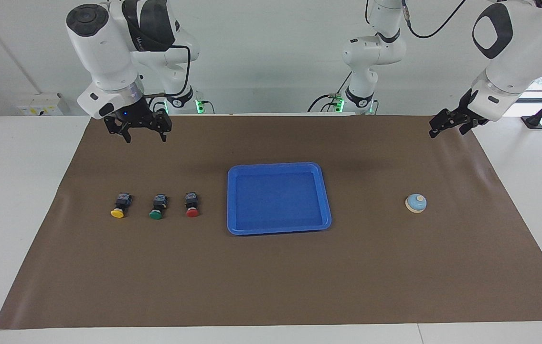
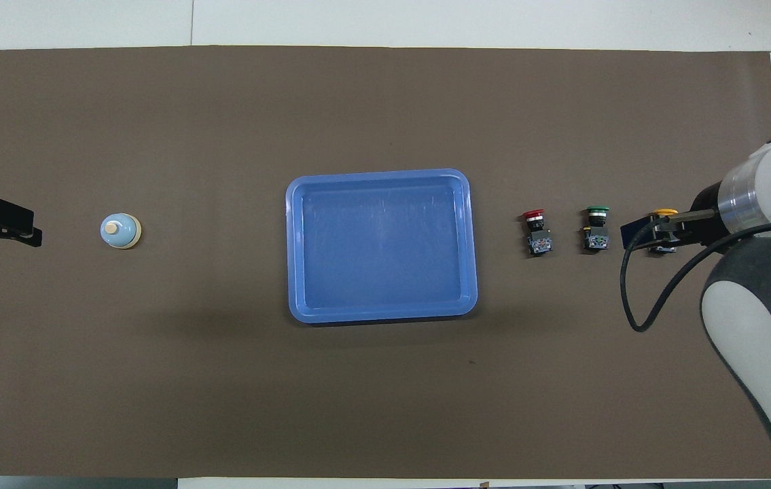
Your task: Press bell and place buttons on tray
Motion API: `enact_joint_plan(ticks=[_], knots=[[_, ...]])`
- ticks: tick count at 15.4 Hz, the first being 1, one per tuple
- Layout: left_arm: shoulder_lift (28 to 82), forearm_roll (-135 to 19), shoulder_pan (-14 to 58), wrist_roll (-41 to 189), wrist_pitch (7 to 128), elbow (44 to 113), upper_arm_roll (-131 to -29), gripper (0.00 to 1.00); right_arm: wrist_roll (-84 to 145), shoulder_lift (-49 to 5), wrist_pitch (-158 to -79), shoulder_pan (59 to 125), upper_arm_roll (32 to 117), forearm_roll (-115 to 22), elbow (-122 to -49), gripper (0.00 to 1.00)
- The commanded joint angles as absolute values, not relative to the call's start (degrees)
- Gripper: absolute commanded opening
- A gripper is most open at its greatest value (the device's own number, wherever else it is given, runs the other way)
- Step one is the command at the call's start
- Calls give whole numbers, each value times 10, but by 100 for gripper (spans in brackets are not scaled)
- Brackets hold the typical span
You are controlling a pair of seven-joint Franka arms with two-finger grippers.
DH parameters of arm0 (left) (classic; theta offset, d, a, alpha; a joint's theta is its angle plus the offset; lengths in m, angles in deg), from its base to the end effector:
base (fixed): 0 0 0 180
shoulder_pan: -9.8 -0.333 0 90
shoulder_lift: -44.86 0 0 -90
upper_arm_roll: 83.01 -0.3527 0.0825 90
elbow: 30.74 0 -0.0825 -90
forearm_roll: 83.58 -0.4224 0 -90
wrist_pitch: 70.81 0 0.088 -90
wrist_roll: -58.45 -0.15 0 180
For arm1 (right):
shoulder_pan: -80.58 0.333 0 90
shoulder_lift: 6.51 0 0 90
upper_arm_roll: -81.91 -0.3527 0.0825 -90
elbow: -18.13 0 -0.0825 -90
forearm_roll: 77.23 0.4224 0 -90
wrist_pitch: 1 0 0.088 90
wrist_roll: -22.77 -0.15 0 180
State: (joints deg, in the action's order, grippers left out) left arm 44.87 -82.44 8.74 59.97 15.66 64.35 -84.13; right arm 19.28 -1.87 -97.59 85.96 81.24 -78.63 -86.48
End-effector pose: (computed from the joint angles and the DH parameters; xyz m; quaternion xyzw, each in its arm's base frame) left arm 0.5748 0.0188 0.5688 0.9966 0.0323 -0.0752 0.0104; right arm 0.5602 0.0561 0.5445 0.9992 0.0241 -0.0283 0.0150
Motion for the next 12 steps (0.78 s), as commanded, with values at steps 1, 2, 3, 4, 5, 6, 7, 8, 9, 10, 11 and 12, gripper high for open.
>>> enact_joint_plan(ticks=[1, 2, 3, 4, 5, 6, 7, 8, 9, 10, 11, 12], knots=[[437, -831, 87, 602, 157, 649, -844, 100, 201, -19, -965, 852, 807, -793, -858, 100], [437, -831, 87, 601, 157, 649, -844, 100, 201, -19, -965, 852, 807, -793, -858, 100], [437, -831, 87, 603, 157, 650, -843, 100, 201, -19, -965, 852, 807, -793, -858, 100], [437, -831, 91, 603, 157, 650, -844, 100, 201, -19, -965, 852, 807, -793, -858, 100], [437, -831, 91, 604, 159, 650, -844, 100, 201, -19, -965, 852, 807, -793, -858, 100], [437, -831, 91, 613, 165, 652, -844, 100, 201, -19, -965, 852, 807, -793, -858, 100], [436, -831, 94, 627, 171, 653, -844, 100, 201, -19, -965, 852, 807, -793, -858, 100], [436, -831, 92, 628, 200, 662, -843, 90, 201, -19, -965, 852, 807, -793, -858, 100], [436, -831, 92, 628, 229, 665, -844, 48, 201, -19, -965, 852, 807, -793, -858, 100], [436, -831, 92, 630, 236, 667, -844, 16, 201, -19, -965, 852, 807, -793, -858, 100], [435, -831, 90, 633, 237, 673, -845, 0, 201, -19, -965, 852, 807, -793, -858, 100], [430, -831, 86, 645, 245, 688, -845, 0, 201, -19, -965, 852, 807, -793, -858, 100]])
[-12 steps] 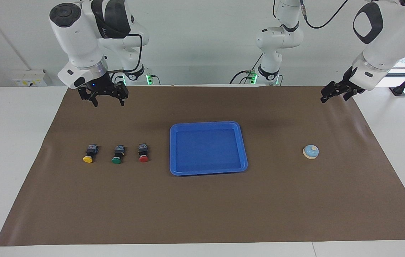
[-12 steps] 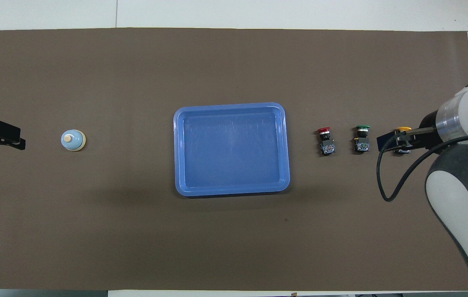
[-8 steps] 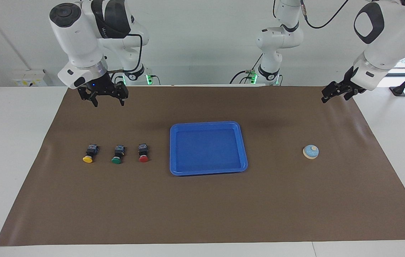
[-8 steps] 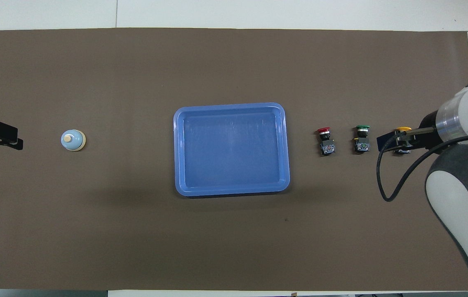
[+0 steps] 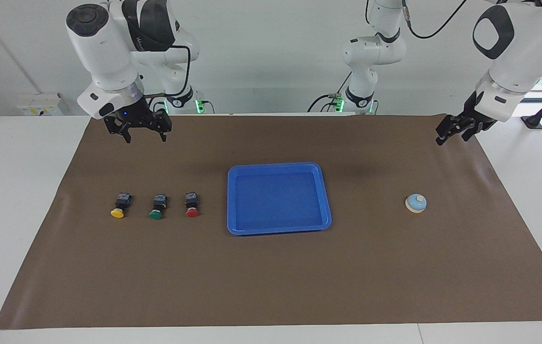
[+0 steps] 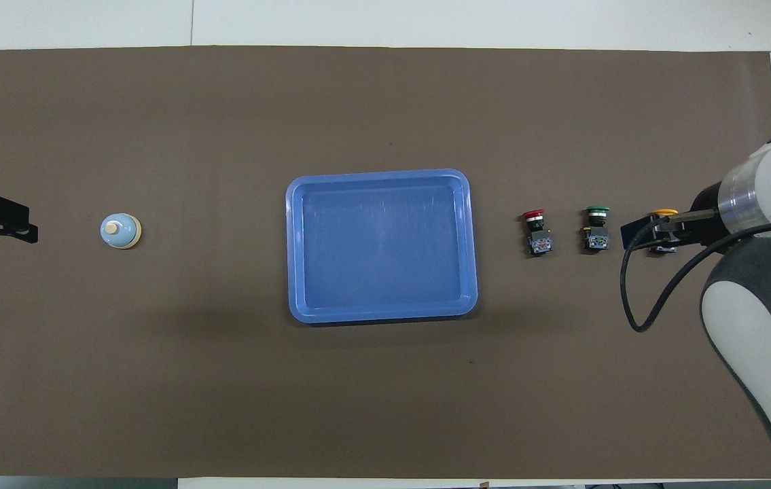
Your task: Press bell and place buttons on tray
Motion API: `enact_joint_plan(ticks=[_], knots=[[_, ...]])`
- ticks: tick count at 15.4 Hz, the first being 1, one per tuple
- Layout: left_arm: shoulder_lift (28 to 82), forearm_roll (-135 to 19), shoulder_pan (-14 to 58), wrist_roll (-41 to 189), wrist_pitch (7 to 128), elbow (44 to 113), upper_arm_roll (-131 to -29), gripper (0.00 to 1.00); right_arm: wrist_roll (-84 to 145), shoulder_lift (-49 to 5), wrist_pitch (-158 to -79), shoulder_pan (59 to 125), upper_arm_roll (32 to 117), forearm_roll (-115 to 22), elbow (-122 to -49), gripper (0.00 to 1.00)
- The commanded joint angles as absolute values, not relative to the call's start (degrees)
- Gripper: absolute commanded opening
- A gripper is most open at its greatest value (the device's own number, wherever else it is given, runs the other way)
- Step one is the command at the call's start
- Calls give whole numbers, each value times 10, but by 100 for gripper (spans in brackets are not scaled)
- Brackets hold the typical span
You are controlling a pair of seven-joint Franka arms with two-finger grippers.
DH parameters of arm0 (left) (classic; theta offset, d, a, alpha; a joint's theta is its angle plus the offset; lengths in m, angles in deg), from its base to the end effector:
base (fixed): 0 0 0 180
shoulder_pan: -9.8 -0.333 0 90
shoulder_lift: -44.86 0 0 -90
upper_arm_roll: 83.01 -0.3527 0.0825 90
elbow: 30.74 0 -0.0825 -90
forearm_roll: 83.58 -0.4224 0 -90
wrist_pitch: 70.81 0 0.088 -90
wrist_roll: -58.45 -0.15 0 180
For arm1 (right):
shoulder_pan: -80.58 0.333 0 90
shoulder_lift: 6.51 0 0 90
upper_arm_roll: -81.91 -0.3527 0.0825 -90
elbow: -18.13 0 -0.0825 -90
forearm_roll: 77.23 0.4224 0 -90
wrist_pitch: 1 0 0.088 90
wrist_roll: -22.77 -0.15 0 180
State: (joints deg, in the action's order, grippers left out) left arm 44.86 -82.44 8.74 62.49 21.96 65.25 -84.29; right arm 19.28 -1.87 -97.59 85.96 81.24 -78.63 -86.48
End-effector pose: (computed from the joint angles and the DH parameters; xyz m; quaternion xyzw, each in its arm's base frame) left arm 0.5903 0.0212 0.5690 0.9980 0.0564 -0.0282 0.0095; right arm 0.5602 0.0561 0.5445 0.9992 0.0241 -0.0283 0.0150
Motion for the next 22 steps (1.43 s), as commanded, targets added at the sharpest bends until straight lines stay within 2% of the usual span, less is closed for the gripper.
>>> enact_joint_plan(ticks=[1, 4, 9, 16, 22], knots=[[422, -831, 81, 638, 255, 702, -845, 0, 201, -19, -965, 852, 807, -793, -858, 100], [428, -830, 80, 636, 279, 714, -843, 0, 201, -19, -965, 852, 807, -793, -858, 100], [483, -818, 85, 635, 290, 724, -843, 0, 201, -19, -966, 852, 807, -793, -858, 100], [545, -816, 68, 630, 418, 753, -844, 0, 201, -19, -965, 852, 807, -793, -858, 100], [556, -816, 70, 632, 504, 816, -844, 0, 201, -19, -965, 852, 807, -793, -858, 100]])
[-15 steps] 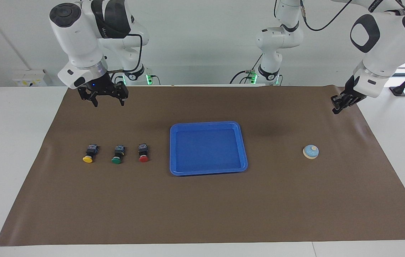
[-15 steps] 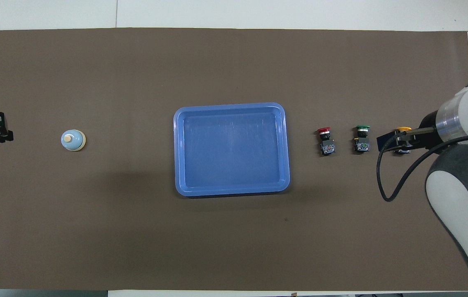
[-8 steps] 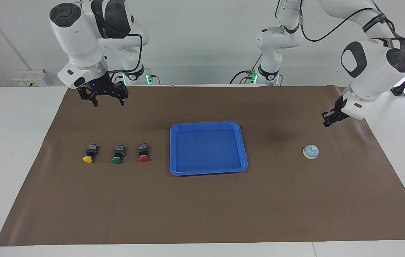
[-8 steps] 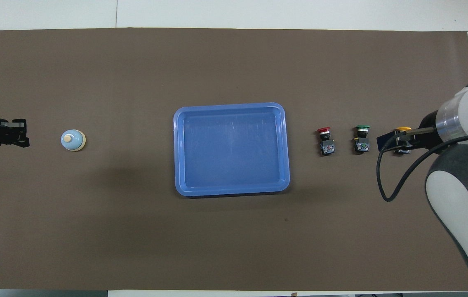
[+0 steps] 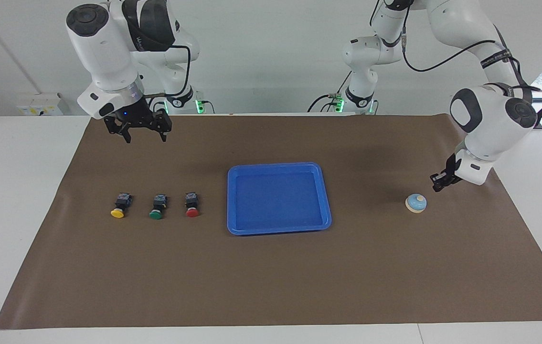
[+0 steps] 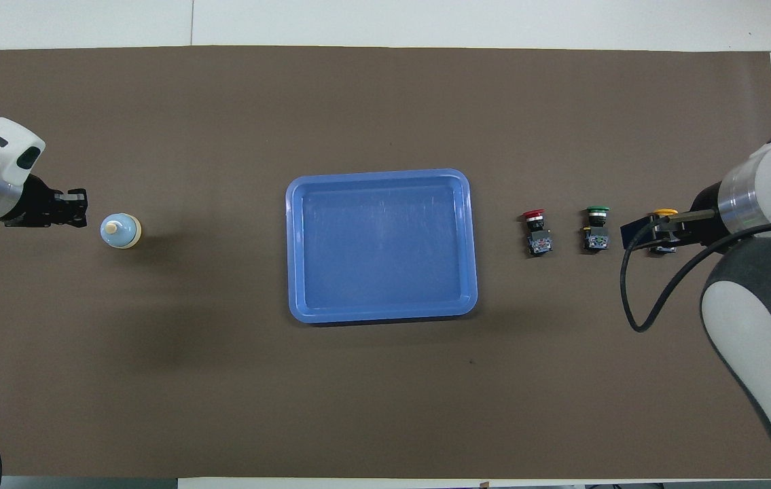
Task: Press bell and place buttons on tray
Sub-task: 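Move the left gripper onto the bell and press it down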
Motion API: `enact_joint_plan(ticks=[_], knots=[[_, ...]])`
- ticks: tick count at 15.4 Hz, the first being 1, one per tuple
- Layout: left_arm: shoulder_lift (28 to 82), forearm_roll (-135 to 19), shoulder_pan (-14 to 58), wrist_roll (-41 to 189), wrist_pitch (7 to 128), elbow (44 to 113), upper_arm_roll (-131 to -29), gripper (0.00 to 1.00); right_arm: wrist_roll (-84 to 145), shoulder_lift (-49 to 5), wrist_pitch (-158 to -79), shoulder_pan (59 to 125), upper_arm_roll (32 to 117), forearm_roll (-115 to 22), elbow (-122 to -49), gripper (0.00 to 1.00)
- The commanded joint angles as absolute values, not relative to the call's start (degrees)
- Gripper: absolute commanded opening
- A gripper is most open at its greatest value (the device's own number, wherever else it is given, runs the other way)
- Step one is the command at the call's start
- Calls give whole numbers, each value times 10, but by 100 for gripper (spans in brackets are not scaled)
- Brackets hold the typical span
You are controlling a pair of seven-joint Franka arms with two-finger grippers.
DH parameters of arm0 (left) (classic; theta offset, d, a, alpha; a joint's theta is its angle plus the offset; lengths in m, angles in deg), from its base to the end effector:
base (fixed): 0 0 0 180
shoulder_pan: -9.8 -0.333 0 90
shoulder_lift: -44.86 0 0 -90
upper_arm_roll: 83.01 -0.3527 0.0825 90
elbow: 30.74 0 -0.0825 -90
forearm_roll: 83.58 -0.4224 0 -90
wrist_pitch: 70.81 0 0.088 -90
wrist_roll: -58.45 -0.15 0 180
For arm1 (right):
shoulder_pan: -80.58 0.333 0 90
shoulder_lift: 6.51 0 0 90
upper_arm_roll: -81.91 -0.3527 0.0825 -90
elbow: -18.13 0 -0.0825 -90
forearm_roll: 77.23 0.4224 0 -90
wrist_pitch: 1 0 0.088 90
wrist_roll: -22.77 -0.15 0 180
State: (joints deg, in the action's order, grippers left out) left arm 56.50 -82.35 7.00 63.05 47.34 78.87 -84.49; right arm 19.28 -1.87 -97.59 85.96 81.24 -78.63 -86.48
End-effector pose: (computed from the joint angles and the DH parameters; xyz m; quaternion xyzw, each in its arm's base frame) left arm 0.6341 0.0450 0.3587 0.9962 0.0825 -0.0270 0.0066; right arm 0.5602 0.0561 0.5445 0.9992 0.0241 -0.0283 0.0150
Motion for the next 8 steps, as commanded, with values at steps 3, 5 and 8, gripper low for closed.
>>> enact_joint_plan(ticks=[3, 5, 8], knots=[[566, -816, 80, 635, 532, 837, -844, 0, 201, -19, -965, 852, 807, -793, -858, 100], [581, -817, 92, 635, 536, 837, -844, 0, 201, -19, -965, 852, 807, -793, -858, 100], [595, -817, 98, 636, 548, 839, -844, 0, 201, -19, -965, 852, 807, -793, -858, 100]])
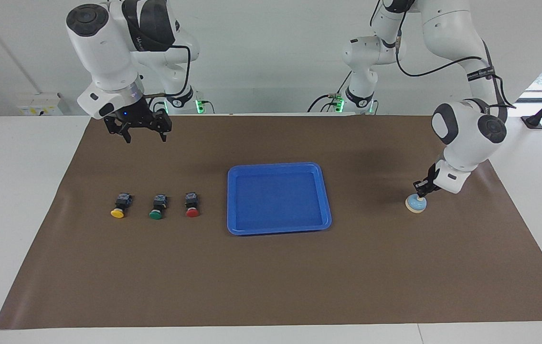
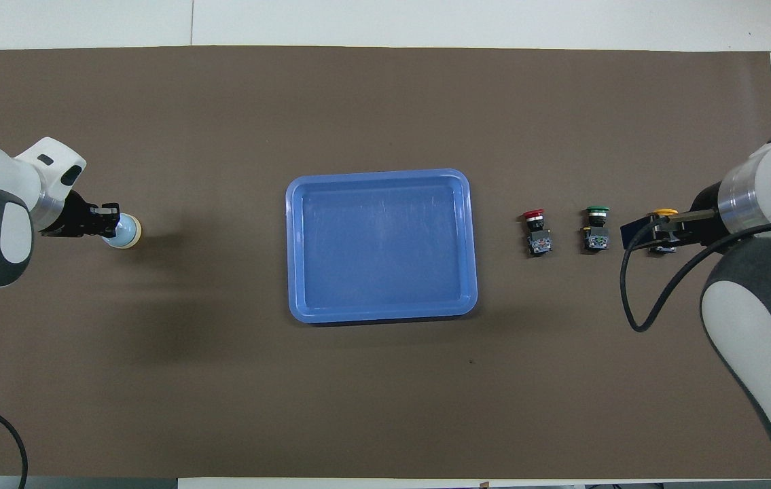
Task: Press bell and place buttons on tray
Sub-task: 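Move the left gripper onto the bell and press it down, then lift the left gripper off the bell and draw it back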
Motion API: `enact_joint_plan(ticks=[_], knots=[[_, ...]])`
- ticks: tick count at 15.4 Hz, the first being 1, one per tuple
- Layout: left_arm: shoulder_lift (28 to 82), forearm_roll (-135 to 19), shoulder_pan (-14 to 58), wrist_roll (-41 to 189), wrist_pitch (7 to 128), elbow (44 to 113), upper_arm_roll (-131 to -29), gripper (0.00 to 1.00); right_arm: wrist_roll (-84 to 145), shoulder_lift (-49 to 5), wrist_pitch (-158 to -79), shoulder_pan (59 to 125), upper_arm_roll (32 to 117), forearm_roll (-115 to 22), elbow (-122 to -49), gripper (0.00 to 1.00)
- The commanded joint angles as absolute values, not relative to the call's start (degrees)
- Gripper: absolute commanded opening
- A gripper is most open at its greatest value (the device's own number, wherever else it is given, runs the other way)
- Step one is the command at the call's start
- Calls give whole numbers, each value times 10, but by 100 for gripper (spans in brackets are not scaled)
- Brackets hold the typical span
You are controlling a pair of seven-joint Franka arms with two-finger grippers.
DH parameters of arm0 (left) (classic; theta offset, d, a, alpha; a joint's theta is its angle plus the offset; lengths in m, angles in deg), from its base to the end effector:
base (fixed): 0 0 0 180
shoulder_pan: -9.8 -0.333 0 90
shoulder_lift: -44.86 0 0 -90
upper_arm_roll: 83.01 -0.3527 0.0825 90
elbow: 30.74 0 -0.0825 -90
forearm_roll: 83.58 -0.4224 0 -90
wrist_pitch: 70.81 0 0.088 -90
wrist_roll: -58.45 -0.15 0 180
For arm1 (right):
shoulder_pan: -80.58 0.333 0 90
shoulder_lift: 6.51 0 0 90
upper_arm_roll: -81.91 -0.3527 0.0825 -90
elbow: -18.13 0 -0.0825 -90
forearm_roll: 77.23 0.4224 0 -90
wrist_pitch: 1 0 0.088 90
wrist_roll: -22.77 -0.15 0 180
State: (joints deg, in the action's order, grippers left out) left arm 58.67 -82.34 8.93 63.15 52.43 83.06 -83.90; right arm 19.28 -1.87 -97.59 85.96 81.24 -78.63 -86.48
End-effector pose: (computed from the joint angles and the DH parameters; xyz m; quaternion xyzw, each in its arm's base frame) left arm 0.6254 0.0174 0.3071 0.9973 0.0624 -0.0383 0.0060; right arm 0.5602 0.0561 0.5445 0.9992 0.0241 -0.0283 0.0150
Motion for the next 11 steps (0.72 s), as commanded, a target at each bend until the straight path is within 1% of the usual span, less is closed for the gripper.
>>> enact_joint_plan(ticks=[1, 3, 5, 7, 11], knots=[[597, -817, 96, 634, 547, 838, -844, 0, 201, -19, -965, 852, 807, -793, -858, 100], [598, -818, 90, 631, 507, 810, -845, 0, 201, -19, -965, 852, 807, -793, -858, 100], [601, -818, 88, 631, 428, 747, -845, 0, 201, -19, -965, 852, 807, -793, -858, 100], [595, -818, 88, 632, 375, 707, -845, 0, 201, -19, -965, 852, 807, -793, -858, 100], [567, -817, 87, 631, 335, 695, -847, 0, 201, -19, -966, 852, 807, -793, -858, 100]])
